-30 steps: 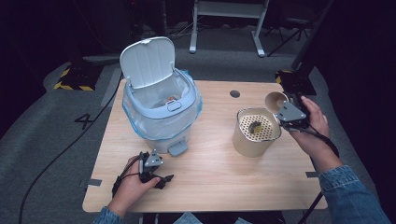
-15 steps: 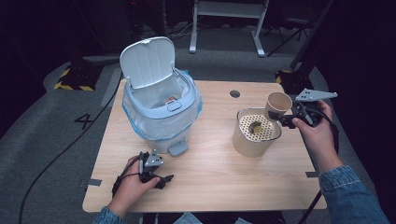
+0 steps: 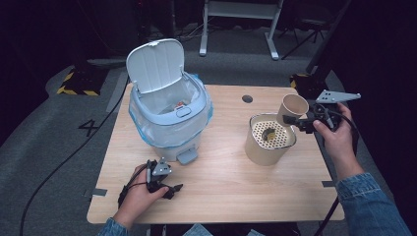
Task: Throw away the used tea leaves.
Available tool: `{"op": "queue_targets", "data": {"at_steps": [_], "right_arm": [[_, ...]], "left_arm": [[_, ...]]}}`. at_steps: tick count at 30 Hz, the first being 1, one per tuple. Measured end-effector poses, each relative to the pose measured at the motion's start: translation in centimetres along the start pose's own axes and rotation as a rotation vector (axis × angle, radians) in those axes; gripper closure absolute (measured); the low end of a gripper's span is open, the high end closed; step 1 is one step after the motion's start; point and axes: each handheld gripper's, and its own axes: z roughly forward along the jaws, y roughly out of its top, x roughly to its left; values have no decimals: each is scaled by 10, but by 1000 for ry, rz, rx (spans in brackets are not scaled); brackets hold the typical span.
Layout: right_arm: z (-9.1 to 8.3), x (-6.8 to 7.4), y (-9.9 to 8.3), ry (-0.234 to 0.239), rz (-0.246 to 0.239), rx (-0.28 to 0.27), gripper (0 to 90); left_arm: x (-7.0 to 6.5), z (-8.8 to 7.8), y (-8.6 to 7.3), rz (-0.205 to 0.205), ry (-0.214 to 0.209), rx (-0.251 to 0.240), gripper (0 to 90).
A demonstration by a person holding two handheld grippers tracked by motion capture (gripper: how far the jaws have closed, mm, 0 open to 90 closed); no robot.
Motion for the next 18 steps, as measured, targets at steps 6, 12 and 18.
{"op": "queue_targets", "data": {"at_steps": [6, 12, 18], "right_arm": [[0, 3, 11, 5, -30, 5, 301], [1, 4, 24, 2, -49, 1, 300], [2, 7, 37, 4, -69, -3, 299]], "left_arm": [[0, -1, -1, -2, 4, 1, 156], [0, -1, -1, -5, 3, 0, 156], [1, 0, 0, -5, 1, 0, 155]]}}
